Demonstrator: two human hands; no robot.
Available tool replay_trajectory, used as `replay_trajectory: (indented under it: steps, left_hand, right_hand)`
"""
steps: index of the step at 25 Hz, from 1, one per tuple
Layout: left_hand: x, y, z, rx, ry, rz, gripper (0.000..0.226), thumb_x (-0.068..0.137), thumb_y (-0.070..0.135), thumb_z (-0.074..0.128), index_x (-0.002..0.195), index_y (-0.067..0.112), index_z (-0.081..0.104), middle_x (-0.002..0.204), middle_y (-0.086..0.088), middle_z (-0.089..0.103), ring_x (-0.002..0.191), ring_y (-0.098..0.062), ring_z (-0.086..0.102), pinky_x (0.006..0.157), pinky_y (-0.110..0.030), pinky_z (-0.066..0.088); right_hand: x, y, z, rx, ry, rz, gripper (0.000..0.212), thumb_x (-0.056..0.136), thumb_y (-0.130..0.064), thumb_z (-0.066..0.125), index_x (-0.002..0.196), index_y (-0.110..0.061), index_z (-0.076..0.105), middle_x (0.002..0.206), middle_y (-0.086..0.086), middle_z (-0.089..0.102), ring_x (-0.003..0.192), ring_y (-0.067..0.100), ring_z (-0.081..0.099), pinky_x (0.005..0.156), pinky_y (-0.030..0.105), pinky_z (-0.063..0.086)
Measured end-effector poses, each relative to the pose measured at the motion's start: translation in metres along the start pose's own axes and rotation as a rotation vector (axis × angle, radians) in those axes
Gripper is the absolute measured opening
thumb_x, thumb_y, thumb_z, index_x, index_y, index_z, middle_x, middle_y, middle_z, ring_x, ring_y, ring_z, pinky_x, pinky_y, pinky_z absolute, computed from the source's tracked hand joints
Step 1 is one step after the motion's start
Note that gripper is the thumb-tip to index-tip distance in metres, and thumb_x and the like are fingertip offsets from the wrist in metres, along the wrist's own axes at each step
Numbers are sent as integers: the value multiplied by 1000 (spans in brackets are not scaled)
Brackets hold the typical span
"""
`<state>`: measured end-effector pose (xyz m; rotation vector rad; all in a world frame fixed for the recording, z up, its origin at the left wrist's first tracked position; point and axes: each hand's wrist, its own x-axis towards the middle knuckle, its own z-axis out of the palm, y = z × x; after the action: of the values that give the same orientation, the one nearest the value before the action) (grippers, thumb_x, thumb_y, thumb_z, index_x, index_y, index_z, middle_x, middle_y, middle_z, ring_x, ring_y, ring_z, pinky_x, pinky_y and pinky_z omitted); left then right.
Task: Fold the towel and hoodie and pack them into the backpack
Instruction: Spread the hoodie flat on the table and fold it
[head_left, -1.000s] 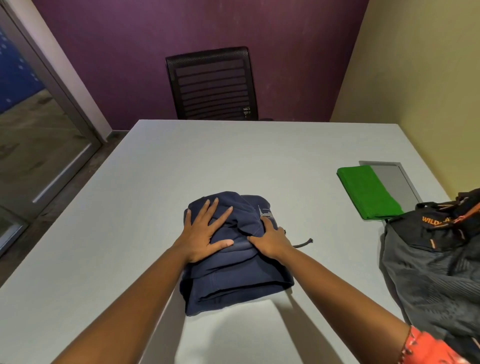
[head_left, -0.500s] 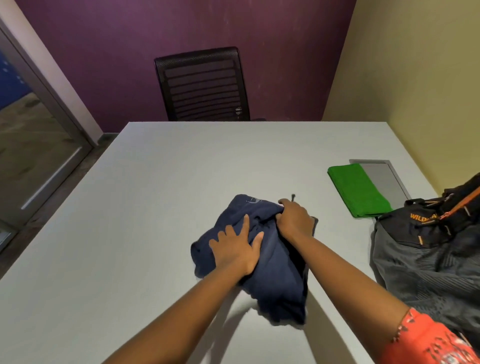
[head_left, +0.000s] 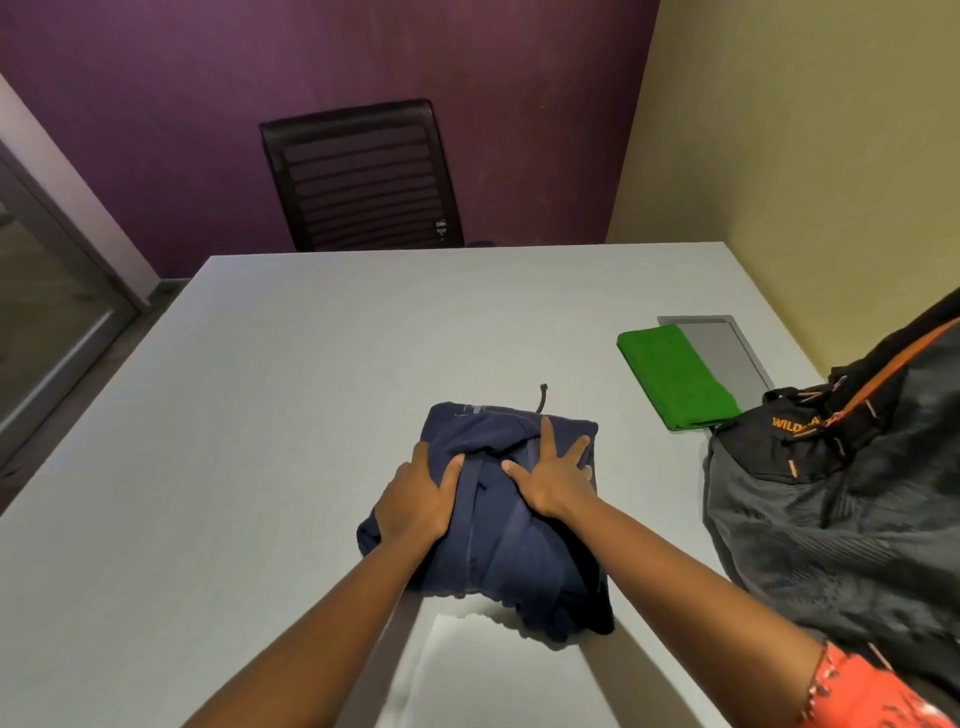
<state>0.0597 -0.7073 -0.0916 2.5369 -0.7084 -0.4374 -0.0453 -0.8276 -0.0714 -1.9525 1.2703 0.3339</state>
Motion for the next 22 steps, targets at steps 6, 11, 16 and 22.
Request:
replay_trajectory:
  steps: [6,11,16,22]
  left_hand:
    - [8,6,-6,-214,325,122,36,94,40,43,84,8,54,88,-3,54,76,-18,49,65,-30,39]
    - [28,2,5,-171,121,-1,37,91,49,44,91,13,52,93,-4,60,87,-25,57,68,-32,43]
    - [16,16,7,65,458,370,35,75,10,71,107,14,58,106,-9,62,96,-30,58,76,-46,47]
    - [-17,53,20,234,-39,411,95,73,66,-25,149,21,9,158,-3,6,146,-20,1,115,-48,-3]
  right_hand:
    - [3,-18,-20,96,515,-400,23,98,-24,44,112,-17,60,115,6,64,118,25,51,96,38,38]
    - [31,-13,-32,-115,381,-195,46,88,-49,53,129,-27,49,132,7,45,125,28,37,92,38,33]
    - [58,9,-52,638,75,35,122,54,-63,78,149,-27,10,151,10,23,135,32,32,108,48,35]
    - [68,29,-51,775,-100,198,99,68,-79,51,139,-10,42,137,12,49,113,30,52,94,44,49]
